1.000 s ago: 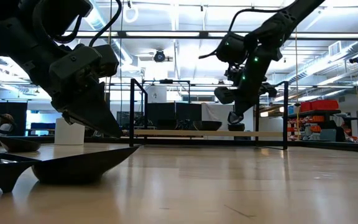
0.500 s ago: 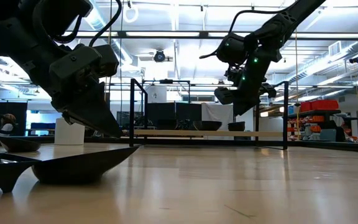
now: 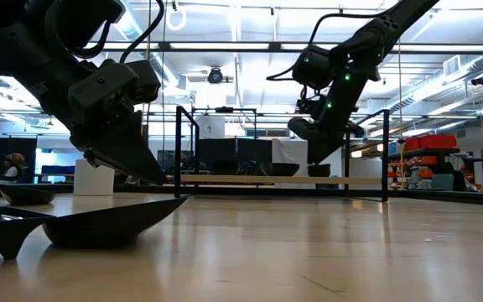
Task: Pick & Place Mini shaped plates
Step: Stack the black teardrop shaped bowl on top of the other black teardrop shaped bowl on the shelf
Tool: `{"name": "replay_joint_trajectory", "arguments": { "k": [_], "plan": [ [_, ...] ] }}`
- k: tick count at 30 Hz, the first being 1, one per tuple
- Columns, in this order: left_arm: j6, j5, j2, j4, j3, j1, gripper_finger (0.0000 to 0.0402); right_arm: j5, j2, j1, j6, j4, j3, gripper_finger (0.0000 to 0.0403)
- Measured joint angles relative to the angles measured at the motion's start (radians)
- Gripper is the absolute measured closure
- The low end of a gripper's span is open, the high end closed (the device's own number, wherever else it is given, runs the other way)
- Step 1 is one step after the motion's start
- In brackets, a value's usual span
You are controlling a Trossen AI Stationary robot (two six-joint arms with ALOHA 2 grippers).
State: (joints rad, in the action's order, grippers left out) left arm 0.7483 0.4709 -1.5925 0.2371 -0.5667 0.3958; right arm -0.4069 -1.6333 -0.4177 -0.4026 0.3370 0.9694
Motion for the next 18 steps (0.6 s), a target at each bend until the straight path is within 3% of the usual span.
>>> {"name": "replay_joint_trajectory", "arguments": {
  "k": [10,18],
  "plan": [
    [0.000,0.007,0.000,0.000,0.000,0.000,0.0390,-0.055,0.033,0.000,-0.030,0.044,0.000,0.0396],
    [0.000,0.007,0.000,0.000,0.000,0.000,0.0390,-0.021,0.080,-0.015,-0.114,0.121,0.000,0.0388]
  ]
}}
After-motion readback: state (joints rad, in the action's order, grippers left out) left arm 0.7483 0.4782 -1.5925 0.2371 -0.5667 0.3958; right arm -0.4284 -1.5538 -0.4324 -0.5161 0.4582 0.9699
